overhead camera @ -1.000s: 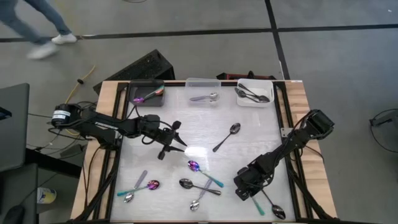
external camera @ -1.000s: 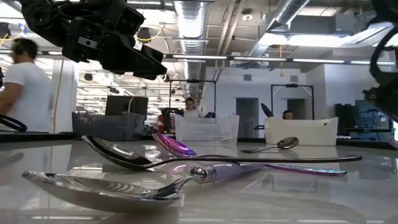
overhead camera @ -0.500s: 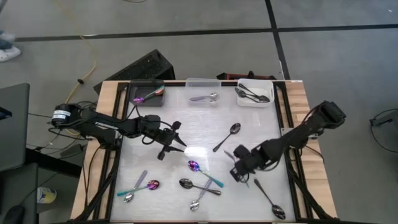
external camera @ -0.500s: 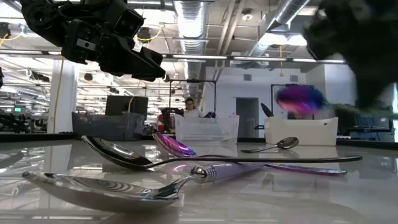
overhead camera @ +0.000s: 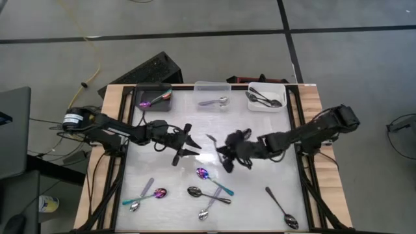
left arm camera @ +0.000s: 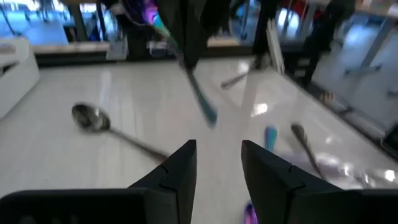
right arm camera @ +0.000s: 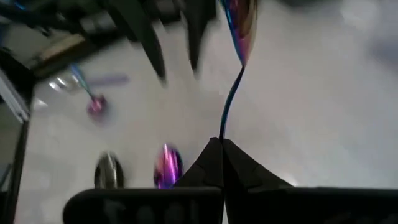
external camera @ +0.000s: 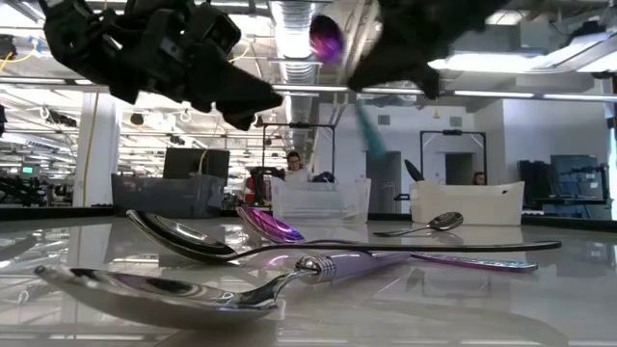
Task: Sort silverware by color (type)
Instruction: Put the blue spoon into the black bin
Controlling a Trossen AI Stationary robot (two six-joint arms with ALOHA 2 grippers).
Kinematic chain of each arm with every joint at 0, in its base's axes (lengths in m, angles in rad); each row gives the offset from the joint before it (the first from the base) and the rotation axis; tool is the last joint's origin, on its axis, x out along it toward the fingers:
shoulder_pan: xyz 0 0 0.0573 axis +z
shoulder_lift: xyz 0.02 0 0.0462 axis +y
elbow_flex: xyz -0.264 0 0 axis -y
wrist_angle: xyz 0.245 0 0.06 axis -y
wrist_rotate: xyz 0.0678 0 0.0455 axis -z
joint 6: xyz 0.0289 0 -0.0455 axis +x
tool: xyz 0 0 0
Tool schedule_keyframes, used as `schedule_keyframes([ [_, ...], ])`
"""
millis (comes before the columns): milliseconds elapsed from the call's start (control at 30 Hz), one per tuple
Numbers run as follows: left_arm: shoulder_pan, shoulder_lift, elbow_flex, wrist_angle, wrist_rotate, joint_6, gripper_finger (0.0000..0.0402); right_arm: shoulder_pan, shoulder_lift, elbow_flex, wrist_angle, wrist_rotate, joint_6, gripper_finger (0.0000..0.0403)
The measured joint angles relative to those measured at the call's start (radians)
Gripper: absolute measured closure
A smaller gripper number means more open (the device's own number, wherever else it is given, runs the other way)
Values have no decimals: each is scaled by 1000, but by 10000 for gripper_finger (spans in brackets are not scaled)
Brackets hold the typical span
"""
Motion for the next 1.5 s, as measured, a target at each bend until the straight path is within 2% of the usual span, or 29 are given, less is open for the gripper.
schedule_keyframes([
  [167,12,88,0,198,0,-50,290,-76,85,0,316,-101,-211,386],
  [300,22,132,-1,251,9,-77,290,-106,134,0,468,-179,-279,386],
  [567,28,135,-2,267,16,-85,290,-140,159,0,504,-232,-301,386],
  [700,28,135,-2,270,64,-85,293,-145,159,0,505,-233,-324,385],
  [767,28,135,-2,266,71,-86,309,-146,159,0,507,-233,-326,385],
  [900,39,135,-2,226,71,-75,385,-151,159,0,503,-236,-326,385],
  [1033,69,122,-1,191,83,-73,399,-152,159,0,500,-236,-329,379],
  [1233,145,-20,2,5,144,-84,401,-154,157,0,507,-222,-325,334],
  [1333,200,-142,51,-298,112,-35,401,-160,153,0,482,-210,-325,301],
  [1433,258,-260,147,-689,-21,66,401,-164,115,0,374,-210,-325,267],
  [1500,292,-319,231,-933,-179,143,401,-165,91,2,280,-209,-324,247],
])
